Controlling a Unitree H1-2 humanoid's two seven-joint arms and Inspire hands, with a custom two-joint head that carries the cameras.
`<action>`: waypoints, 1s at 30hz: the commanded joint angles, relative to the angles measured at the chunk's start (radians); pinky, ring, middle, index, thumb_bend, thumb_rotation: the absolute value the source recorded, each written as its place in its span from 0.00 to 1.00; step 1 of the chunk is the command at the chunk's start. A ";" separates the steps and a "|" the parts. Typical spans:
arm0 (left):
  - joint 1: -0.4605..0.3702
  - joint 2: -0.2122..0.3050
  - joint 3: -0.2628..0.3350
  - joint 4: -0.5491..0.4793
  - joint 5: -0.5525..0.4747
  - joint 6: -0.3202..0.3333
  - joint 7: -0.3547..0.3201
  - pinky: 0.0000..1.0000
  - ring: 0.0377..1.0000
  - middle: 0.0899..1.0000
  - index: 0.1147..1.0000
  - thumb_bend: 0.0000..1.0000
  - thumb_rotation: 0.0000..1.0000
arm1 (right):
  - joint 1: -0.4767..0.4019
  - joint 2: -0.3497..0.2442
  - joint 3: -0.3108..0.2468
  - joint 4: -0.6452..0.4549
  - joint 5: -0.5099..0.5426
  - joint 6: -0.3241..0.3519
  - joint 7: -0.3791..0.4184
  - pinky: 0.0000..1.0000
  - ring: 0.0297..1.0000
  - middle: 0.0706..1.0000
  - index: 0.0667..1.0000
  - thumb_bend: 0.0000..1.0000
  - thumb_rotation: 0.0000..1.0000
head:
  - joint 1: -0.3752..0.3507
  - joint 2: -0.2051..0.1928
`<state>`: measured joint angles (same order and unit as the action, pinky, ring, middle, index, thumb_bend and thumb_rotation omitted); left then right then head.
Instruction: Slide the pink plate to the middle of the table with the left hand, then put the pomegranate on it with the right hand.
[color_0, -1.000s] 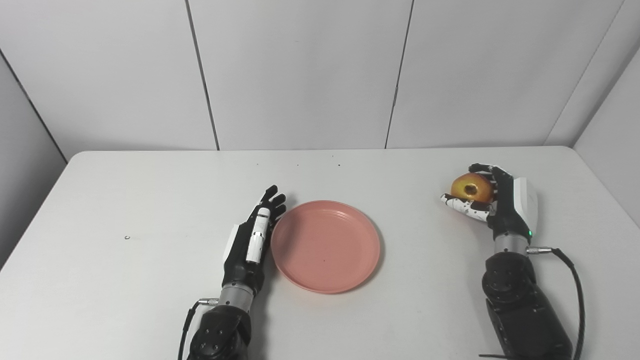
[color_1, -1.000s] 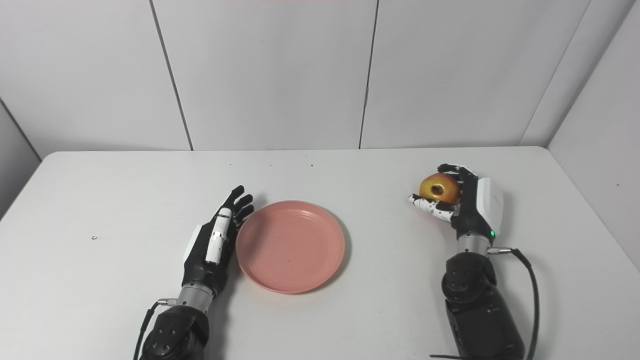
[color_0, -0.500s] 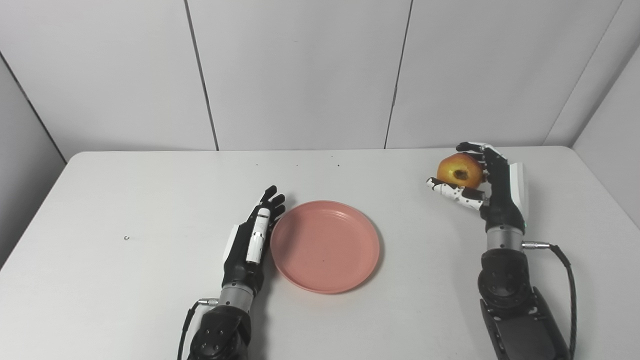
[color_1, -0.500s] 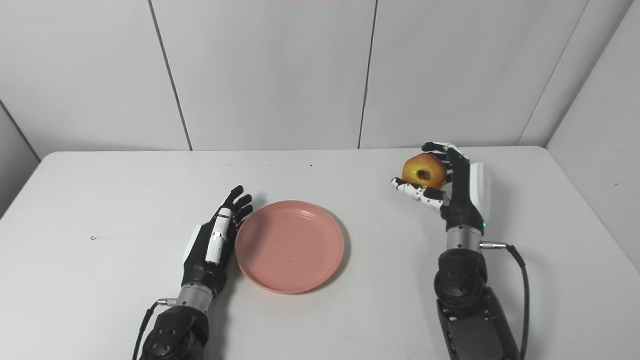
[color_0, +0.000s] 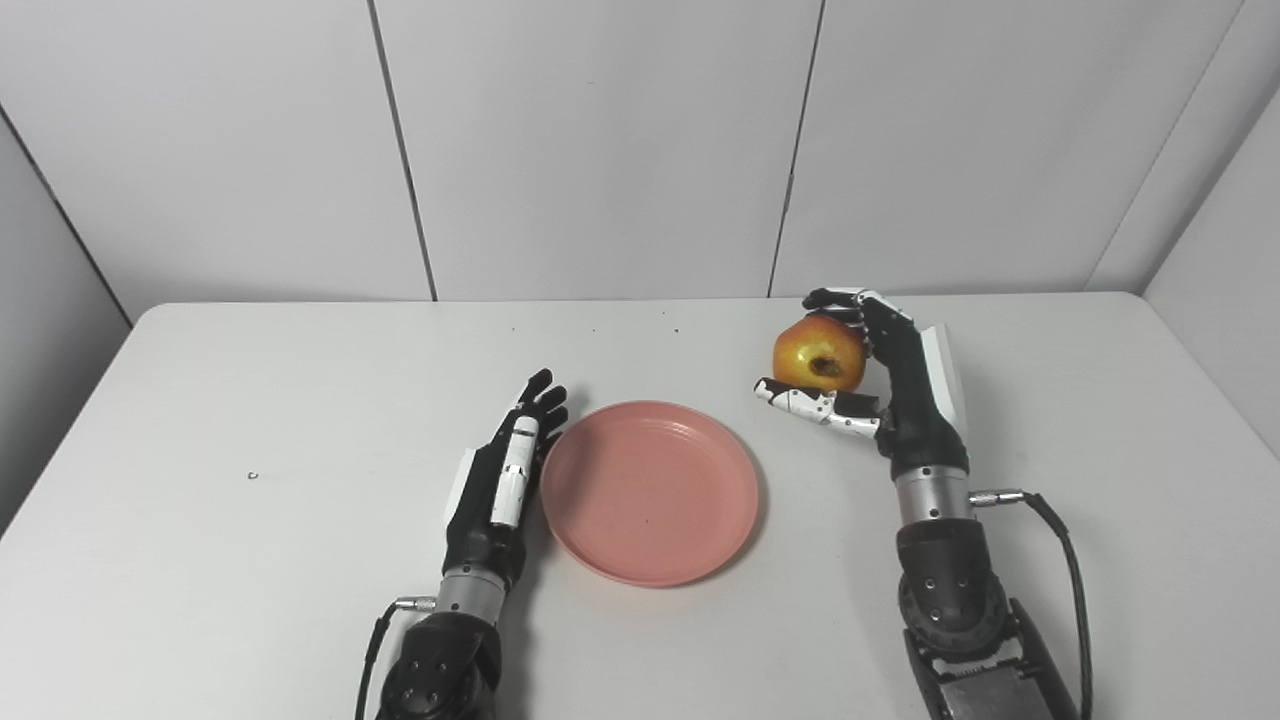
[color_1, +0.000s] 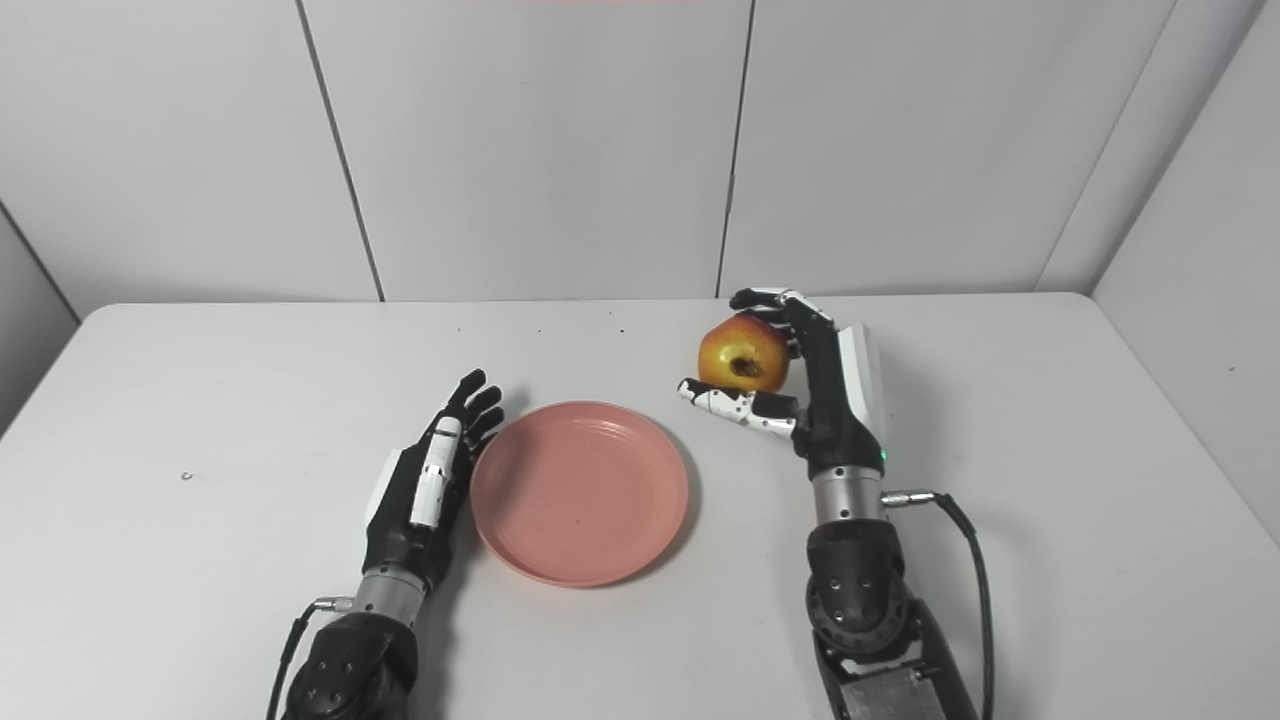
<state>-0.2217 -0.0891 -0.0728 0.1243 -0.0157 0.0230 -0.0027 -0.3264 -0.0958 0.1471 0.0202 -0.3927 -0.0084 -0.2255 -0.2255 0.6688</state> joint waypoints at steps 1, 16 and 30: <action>-0.027 -0.003 0.007 0.005 0.008 -0.024 0.009 0.92 0.92 0.91 0.88 0.27 1.00 | -0.024 0.005 0.008 -0.039 -0.021 -0.054 0.005 0.43 0.45 0.52 0.54 0.50 0.00 | 0.001 -0.001; -0.031 -0.004 0.007 0.003 0.015 -0.018 0.012 0.92 0.92 0.91 0.89 0.27 1.00 | -0.010 0.064 0.096 -0.005 -0.010 -0.088 0.087 0.42 0.45 0.52 0.46 0.50 0.00 | 0.006 -0.002; -0.037 -0.009 0.003 0.012 0.021 -0.031 0.017 0.90 0.92 0.91 0.87 0.27 1.00 | -0.010 0.093 0.165 0.071 -0.075 -0.120 0.114 0.39 0.44 0.51 0.46 0.50 0.00 | 0.014 -0.001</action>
<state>-0.2314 -0.0896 -0.0679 0.1387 -0.0115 0.0134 0.0049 -0.3067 -0.0112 0.3096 0.1058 -0.4596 -0.0592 -0.0951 -0.2117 0.6688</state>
